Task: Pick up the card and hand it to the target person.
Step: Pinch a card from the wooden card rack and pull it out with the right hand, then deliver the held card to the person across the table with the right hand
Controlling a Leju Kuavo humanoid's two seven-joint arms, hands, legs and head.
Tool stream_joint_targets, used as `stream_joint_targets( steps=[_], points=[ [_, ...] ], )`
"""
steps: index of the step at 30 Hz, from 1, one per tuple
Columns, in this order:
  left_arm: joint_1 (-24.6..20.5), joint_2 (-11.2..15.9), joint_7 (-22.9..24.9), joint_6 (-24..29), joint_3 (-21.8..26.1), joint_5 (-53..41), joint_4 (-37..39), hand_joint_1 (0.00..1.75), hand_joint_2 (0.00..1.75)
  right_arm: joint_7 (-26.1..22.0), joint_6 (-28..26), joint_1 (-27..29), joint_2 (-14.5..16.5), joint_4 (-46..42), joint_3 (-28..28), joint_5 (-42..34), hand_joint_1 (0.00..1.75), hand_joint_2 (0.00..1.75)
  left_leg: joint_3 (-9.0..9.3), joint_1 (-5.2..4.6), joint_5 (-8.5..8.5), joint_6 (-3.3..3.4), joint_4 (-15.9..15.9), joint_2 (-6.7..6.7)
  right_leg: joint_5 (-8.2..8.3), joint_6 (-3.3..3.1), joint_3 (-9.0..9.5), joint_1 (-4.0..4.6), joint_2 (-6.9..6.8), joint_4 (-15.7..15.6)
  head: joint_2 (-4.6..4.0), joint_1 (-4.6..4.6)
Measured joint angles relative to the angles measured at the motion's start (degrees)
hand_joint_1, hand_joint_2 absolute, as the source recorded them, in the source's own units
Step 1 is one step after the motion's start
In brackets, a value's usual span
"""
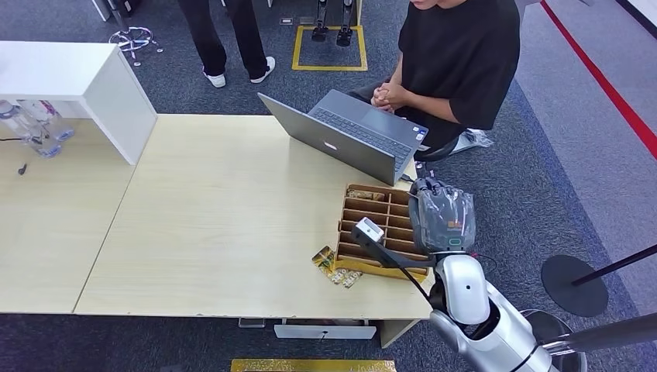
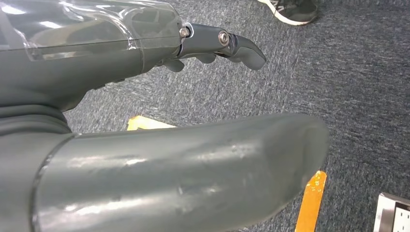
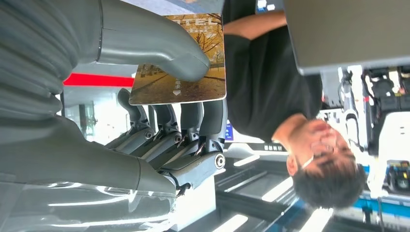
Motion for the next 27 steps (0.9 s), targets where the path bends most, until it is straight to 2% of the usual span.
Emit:
stream_joint_targets(
  steps=[18, 27],
  points=[
    [-0.5, 0.0, 1.3, 0.0, 0.0, -2.0, 0.0, 0.0, 0.0, 0.0, -0.5, -3.0, -4.3, -2.0, -4.6, -2.6, 1.48, 1.75, 0.0, -0.01, 0.0, 0.0, 0.0, 0.0, 0.01, 0.01, 0.0, -0.01, 0.0, 0.0, 0.0, 0.0],
    [-0.9, -0.3, 2.1, -0.1, 0.0, -2.7, 0.0, 0.0, 0.0, 0.0, 0.3, -4.6, -5.4, -1.9, -4.9, -2.9, 1.46, 1.75, 0.0, -0.01, 0.0, 0.0, 0.0, 0.0, 0.01, 0.01, 0.0, -0.01, 0.0, 0.0, 0.0, -0.01]
  ],
)
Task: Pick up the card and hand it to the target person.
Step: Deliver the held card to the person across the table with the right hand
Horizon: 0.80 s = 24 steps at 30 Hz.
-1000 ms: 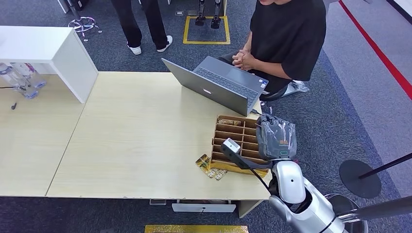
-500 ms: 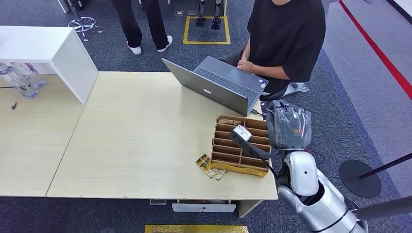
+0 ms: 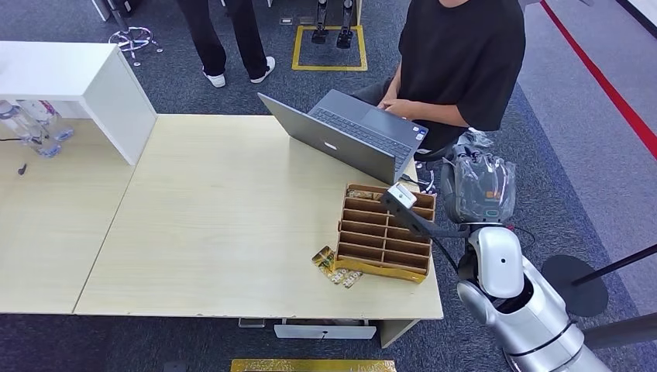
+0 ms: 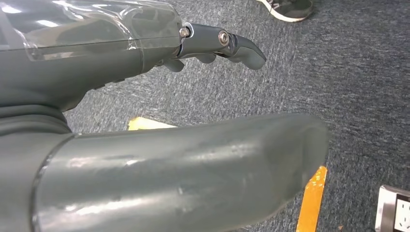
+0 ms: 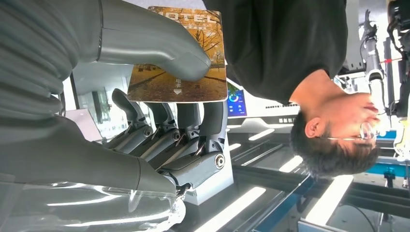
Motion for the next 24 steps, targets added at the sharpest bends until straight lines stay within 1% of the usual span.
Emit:
stream_joint_targets(
  steps=[9, 14, 24],
  points=[
    [-0.2, 0.0, 0.2, 0.0, 0.0, -0.2, 0.0, 0.0, 0.0, 0.0, 0.7, -1.0, -0.3, 0.3, 0.1, -0.7, 1.47, 1.75, 0.0, 0.0, 0.0, 0.0, 0.0, 0.0, 0.0, 0.0, 0.0, 0.0, 0.0, 0.0, 0.0, 0.01],
    [-0.2, 0.0, 0.3, 0.0, 0.0, -0.3, 0.0, 0.0, 0.0, 0.0, 0.7, -1.1, -0.3, 0.9, 0.1, -0.9, 1.54, 1.75, -0.01, 0.0, 0.0, 0.0, 0.0, 0.0, 0.0, 0.0, 0.0, 0.0, -0.01, 0.0, 0.0, 0.0],
    [-0.2, 0.0, 0.7, 0.0, 0.0, -0.5, 0.0, 0.0, 0.0, 0.0, 0.7, -1.2, -0.3, 1.6, 0.1, -1.3, 1.51, 1.75, -0.01, 0.0, 0.0, 0.0, 0.0, 0.0, 0.0, 0.0, 0.0, 0.0, 0.0, 0.0, 0.0, 0.0]
  ],
)
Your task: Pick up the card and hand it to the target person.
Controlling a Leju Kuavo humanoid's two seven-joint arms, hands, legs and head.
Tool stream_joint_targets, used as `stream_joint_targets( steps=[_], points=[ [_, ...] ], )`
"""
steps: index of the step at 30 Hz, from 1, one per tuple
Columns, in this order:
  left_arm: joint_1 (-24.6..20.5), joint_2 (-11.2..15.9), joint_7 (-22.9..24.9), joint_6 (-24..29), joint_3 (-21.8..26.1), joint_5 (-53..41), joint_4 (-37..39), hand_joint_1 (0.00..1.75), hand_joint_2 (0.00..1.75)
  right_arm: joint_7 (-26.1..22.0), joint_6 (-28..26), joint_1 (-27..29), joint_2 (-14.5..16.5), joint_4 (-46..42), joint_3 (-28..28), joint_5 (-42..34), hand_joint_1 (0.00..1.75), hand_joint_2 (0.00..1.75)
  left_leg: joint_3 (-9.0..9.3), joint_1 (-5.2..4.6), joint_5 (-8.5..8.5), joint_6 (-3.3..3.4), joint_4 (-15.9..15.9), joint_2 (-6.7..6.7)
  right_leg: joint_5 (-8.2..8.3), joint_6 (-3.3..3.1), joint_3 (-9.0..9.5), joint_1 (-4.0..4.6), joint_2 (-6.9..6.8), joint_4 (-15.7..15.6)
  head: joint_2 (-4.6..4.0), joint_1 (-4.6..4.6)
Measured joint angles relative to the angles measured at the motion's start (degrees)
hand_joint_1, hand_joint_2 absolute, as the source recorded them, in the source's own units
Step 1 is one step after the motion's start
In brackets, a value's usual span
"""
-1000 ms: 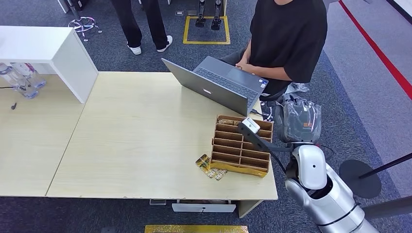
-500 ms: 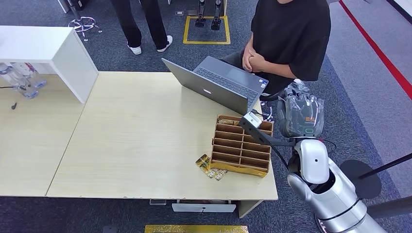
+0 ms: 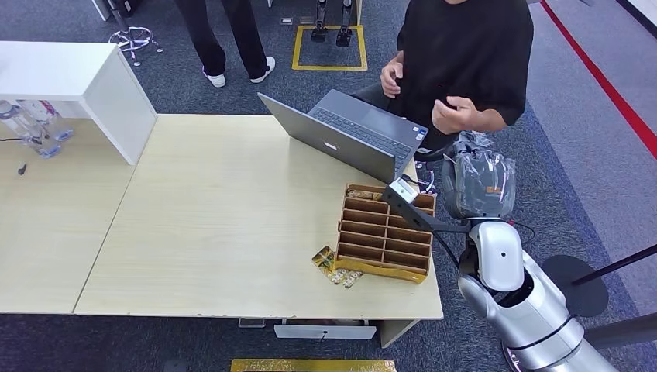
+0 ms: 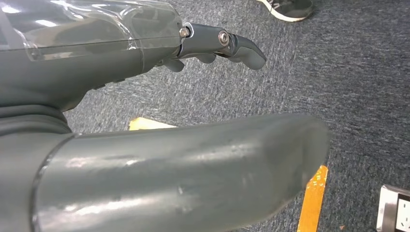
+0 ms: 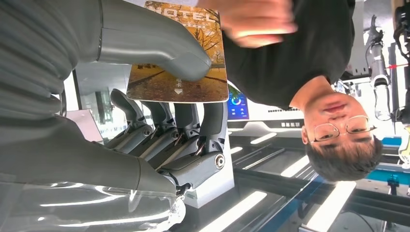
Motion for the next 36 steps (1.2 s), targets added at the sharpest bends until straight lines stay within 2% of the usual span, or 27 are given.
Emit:
stream_joint_targets(
  steps=[10, 14, 16, 18, 20, 21, 26, 30, 36],
  points=[
    [0.0, 0.0, 0.2, 0.0, 0.0, -0.5, 0.0, 0.0, 0.0, 0.0, 0.0, 0.0, 0.0, 0.3, 0.0, 0.0, 1.48, 1.75, 0.0, 0.0, 0.0, 0.0, 0.0, 0.0, 0.0, 0.0, 0.0, 0.0, 0.0, 0.0, 0.0, 0.0],
    [0.0, 0.0, 0.3, 0.0, 0.0, -0.6, 0.0, 0.0, 0.0, 0.0, 0.1, 0.0, 0.0, 0.3, 0.0, -0.1, 1.41, 1.75, 0.0, 0.0, 0.0, 0.0, 0.0, 0.0, 0.0, 0.0, 0.0, 0.0, 0.0, 0.0, 0.0, 0.0],
    [0.0, 0.0, 0.4, 0.0, 0.0, -0.6, 0.0, 0.0, 0.0, 0.0, 0.2, 0.0, 0.0, 0.3, 0.0, -0.3, 1.23, 1.75, 0.0, 0.0, 0.0, 0.0, 0.0, 0.0, 0.0, 0.0, 0.0, 0.0, 0.0, 0.0, 0.0, -0.01],
    [-0.1, 0.0, 0.4, 0.0, 0.0, -0.7, 0.0, 0.0, 0.0, 0.0, 0.4, 0.0, 0.0, 0.3, 0.0, -0.7, 0.6, 1.75, 0.0, 0.0, 0.0, 0.0, 0.0, 0.0, 0.0, 0.0, 0.0, 0.0, 0.0, 0.0, 0.0, -0.01],
    [-0.1, 0.0, 0.4, -0.1, 0.0, -0.8, 0.0, 0.0, 0.0, 0.0, 1.0, 0.0, 0.0, 0.4, 0.0, -1.1, 0.06, 1.75, 0.0, 0.0, 0.0, 0.0, 0.0, 0.0, 0.0, 0.0, 0.0, 0.0, 0.0, 0.0, 0.0, 0.0],
    [-0.1, 0.0, 0.4, -0.1, 0.0, -0.8, 0.0, 0.0, 0.0, 0.0, 1.5, 0.0, -0.1, 0.5, 0.0, -1.3, 0.0, 1.75, 0.0, 0.0, 0.0, 0.0, 0.0, 0.0, 0.0, 0.0, 0.0, 0.0, 0.0, 0.0, 0.0, 0.0],
    [-0.3, 0.0, 0.4, -0.1, 0.0, -1.2, 0.0, 0.0, 0.0, 0.0, 3.9, 0.1, -0.1, 0.9, 0.0, -2.3, 0.0, 1.75, 0.0, 0.0, 0.0, 0.0, 0.0, 0.0, 0.0, 0.0, 0.0, 0.0, 0.0, 0.0, 0.0, 0.01],
    [-0.3, 0.0, 0.4, -0.1, 0.0, -1.3, 0.0, 0.0, 0.0, 0.0, 3.9, 0.1, -0.1, 1.2, 0.0, -2.6, 0.0, 1.75, 0.0, 0.0, 0.0, 0.0, 0.0, 0.0, 0.0, 0.0, 0.0, 0.0, 0.0, 0.0, 0.0, 0.0],
    [-0.3, 0.0, 0.0, 0.0, 0.0, -1.0, 0.0, 0.0, 0.0, 0.0, -2.8, 1.1, 0.0, 1.3, 0.0, -5.6, 0.0, 1.75, 0.0, 0.0, 0.0, 0.0, 0.0, 0.0, 0.0, 0.0, 0.0, 0.0, -0.01, 0.0, 0.0, 0.0]
  ],
)
